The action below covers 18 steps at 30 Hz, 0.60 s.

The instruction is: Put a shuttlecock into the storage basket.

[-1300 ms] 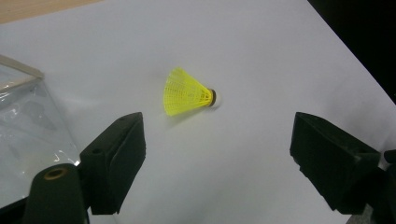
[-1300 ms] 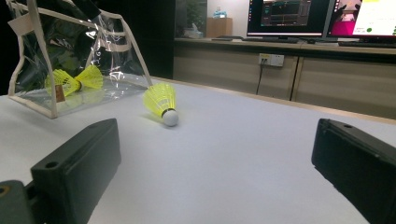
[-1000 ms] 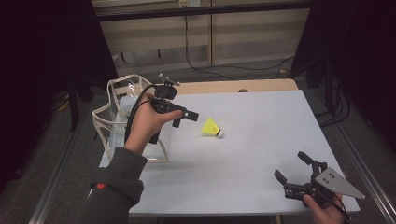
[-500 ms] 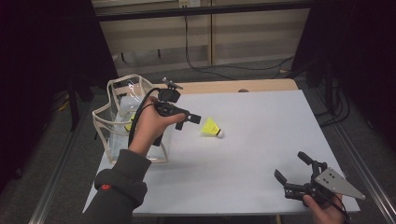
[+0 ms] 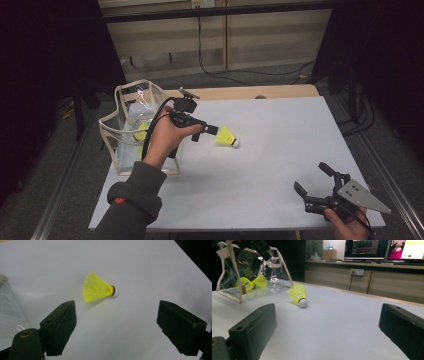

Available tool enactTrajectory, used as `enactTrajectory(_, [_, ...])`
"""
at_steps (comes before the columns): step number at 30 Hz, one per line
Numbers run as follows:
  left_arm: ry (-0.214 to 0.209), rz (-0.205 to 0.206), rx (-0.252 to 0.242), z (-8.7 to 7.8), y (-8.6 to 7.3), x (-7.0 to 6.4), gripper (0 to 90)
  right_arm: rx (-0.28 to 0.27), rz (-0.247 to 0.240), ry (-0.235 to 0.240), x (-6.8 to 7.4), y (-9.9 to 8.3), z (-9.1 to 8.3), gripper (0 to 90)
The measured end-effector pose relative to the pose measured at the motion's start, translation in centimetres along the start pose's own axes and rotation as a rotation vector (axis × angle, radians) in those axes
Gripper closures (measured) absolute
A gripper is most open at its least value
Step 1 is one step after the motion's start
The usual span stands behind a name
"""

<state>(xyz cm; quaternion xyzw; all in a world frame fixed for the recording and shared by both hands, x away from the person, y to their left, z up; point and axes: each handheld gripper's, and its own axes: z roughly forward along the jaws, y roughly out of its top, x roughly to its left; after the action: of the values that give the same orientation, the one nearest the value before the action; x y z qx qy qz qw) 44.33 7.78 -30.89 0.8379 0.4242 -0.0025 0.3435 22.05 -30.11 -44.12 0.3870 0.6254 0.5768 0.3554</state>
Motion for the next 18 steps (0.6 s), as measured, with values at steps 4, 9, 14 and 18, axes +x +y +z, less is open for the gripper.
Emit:
enactTrajectory(4, [-0.006, 0.006, 0.0, 0.4, -0.1, 0.0, 15.2, 0.002, 0.0, 0.004, 0.0, 0.0, 0.0, 1.2])
enactTrajectory(9, [0.0, 0.005, 0.003, 1.0, -0.2, 0.1, 14.5, 0.003, 0.001, 0.005, 0.1, 0.0, 0.0, 1.3])
enactTrajectory(14, [-0.001, 0.009, 0.004, 1.6, -0.3, 0.1, 11.7, 0.001, 0.002, 0.005, 0.0, 0.0, 0.0, 1.3])
enactTrajectory(18, [0.007, 0.016, 0.006, 2.0, -0.3, 0.1, 10.4, 0.003, 0.003, 0.007, 0.0, 0.0, 0.0, 1.3])
